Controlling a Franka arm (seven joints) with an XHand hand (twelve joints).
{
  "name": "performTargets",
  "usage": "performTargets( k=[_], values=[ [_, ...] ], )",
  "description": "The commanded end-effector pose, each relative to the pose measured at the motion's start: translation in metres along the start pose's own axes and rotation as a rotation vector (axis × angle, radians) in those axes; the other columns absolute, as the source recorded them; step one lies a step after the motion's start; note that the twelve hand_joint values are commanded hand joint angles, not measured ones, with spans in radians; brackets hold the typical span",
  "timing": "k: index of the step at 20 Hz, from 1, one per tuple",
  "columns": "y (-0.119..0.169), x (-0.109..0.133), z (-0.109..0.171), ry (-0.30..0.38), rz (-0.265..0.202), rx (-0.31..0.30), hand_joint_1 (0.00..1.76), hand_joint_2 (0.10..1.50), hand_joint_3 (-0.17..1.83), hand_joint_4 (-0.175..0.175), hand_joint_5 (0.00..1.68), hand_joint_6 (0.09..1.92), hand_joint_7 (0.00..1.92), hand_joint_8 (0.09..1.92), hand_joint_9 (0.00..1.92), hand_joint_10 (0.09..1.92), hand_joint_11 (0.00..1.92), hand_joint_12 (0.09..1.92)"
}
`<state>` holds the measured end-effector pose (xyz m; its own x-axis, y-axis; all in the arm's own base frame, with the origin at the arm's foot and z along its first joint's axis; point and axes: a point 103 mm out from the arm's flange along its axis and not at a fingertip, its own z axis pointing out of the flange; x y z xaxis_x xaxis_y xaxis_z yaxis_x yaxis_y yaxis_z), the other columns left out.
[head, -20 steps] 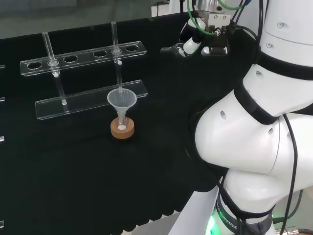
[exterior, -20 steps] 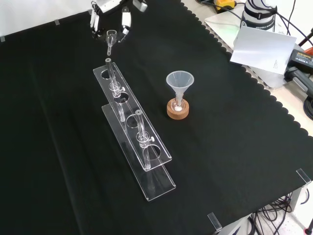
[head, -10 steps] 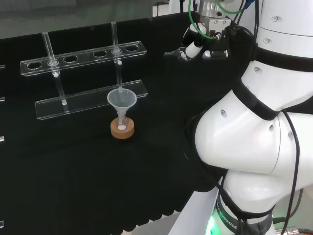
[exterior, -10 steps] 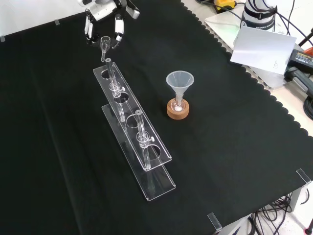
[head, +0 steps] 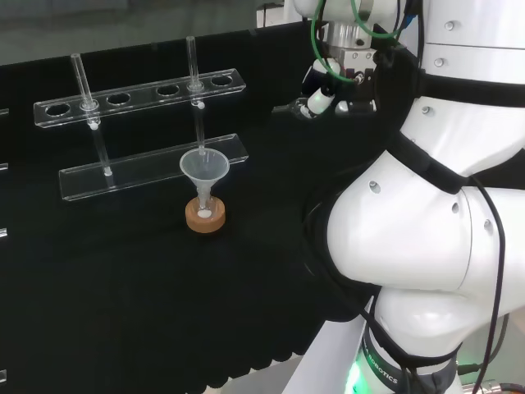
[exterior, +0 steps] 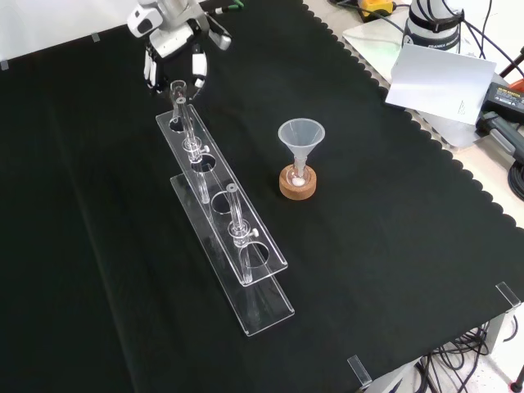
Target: Put the weighing funnel back on the table.
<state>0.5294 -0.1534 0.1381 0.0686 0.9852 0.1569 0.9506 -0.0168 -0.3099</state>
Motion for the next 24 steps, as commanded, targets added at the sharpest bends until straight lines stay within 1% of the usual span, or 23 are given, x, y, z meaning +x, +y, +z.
performTargets(
  k=[1,8,14,24],
  values=[
    [0.016,-0.001,0.019,-0.013,-0.002,0.029,1.10,0.71,0.60,0.175,1.21,0.76,0.74,0.59,1.11,0.22,0.90,1.03],
    [0.024,-0.002,0.033,-0.014,-0.003,0.046,1.10,0.71,0.60,0.175,1.21,0.76,0.74,0.59,1.11,0.22,0.90,1.03],
    [0.030,0.003,0.044,-0.024,-0.020,0.057,1.10,0.71,0.60,0.175,1.21,0.76,0.74,0.59,1.11,0.22,0.90,1.03],
    [0.040,0.007,0.054,-0.029,-0.024,0.071,1.10,0.71,0.60,0.175,1.21,0.76,0.74,0.60,1.11,0.22,0.90,1.03]
  ],
)
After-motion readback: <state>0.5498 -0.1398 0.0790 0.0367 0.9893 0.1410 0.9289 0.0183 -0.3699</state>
